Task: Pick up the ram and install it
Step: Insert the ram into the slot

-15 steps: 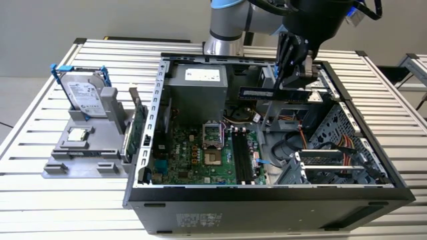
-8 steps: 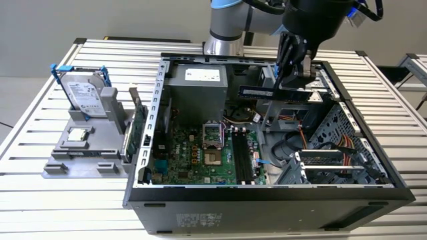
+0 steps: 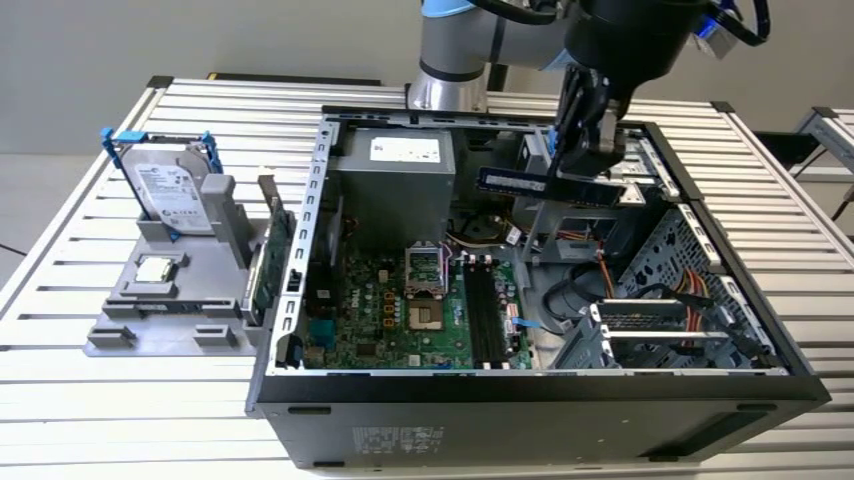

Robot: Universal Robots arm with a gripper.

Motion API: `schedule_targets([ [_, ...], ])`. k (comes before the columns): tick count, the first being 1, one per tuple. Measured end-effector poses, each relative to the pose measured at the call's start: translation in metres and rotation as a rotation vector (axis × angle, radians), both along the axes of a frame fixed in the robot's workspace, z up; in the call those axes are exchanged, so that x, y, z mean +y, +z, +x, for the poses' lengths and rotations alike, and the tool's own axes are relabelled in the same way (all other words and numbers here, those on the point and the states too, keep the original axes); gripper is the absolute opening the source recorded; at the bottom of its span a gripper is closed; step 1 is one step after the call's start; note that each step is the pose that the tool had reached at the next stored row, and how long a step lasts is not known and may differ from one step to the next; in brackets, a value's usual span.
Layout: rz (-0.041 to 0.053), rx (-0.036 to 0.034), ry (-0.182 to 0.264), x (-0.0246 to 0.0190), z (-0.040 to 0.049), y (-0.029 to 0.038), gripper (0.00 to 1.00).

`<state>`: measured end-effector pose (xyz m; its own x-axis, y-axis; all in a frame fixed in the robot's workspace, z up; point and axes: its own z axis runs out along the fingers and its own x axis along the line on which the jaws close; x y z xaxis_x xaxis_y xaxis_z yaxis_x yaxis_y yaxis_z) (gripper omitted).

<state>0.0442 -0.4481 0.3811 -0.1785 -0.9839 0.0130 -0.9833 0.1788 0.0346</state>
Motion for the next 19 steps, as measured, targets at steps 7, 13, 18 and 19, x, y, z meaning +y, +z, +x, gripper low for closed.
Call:
schedule_targets([
  [7,0.0,0.0,-0.06,0.0,0.0,0.0,0.0],
  [13,0.0,0.0,-0.114,0.0,0.0,0.0,0.0],
  [18,0.0001,0.0,-0.16,0.0,0.0,0.0,0.0],
  [19,0.0,0.0,-0.169,0.0,0.0,0.0,0.0],
])
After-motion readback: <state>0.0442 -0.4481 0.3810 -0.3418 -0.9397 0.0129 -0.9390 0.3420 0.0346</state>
